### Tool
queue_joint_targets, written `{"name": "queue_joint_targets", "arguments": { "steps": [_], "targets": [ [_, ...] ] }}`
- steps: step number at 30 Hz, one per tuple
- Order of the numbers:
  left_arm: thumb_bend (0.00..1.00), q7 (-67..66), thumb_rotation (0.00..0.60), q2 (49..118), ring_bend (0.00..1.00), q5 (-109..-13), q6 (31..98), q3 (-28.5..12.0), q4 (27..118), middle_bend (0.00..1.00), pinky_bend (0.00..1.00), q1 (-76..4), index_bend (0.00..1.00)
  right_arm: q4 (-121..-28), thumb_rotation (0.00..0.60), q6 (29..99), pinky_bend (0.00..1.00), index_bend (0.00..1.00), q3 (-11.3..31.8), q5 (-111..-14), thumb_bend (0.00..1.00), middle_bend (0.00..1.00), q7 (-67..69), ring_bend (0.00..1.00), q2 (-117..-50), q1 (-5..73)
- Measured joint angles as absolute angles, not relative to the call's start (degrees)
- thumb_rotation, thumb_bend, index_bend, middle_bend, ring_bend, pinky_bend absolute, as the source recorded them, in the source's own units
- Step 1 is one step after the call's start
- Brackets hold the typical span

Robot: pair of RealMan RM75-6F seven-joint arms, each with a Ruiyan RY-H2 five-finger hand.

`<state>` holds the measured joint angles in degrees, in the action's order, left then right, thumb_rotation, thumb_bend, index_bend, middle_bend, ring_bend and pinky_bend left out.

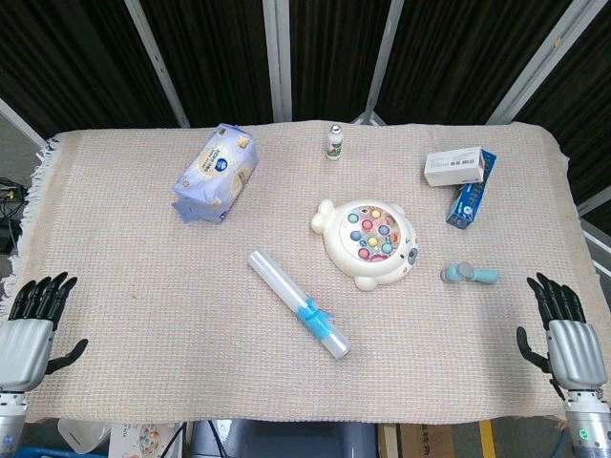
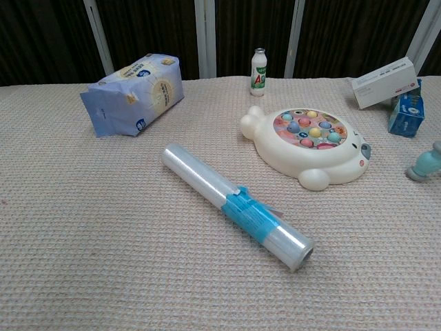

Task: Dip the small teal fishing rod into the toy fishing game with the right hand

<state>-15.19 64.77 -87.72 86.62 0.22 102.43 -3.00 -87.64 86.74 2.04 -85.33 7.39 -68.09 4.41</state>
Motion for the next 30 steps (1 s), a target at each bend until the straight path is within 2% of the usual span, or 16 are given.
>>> {"name": "queue_joint_targets", "arguments": {
  "steps": [12,17,21,30],
  "targets": [
    [0.22,-14.56,0.600,64.54,0.00,-88.42,87.15,0.69,102.38,0.00,0.00,-2.43,0.00,-86.56,0.600,86.83,0.00,0.00,2.19,-87.05,0.52,0.00,9.13,0.00,-68.69,4.44],
    [0.22,-14.52,0.600,64.37,0.00,-88.79,86.80,0.66,102.57,0.00,0.00,-2.69,0.00,-86.47,0.600,84.77,0.00,0.00,2.56,-86.82,0.52,0.00,11.76,0.00,-67.66,5.44],
    [0.22,-15.05,0.600,64.34,0.00,-89.02,85.65,0.44,103.17,0.00,0.00,-3.56,0.00,-86.30,0.600,78.18,0.00,0.00,3.69,-85.33,0.52,0.00,16.15,0.00,-65.53,8.67],
    [0.22,-16.57,0.600,63.62,0.00,-89.10,85.23,0.00,104.72,0.00,0.00,-4.14,0.00,-81.77,0.600,55.81,0.00,0.00,6.46,-79.89,0.52,0.02,21.01,0.00,-64.06,20.42]
  ]
}}
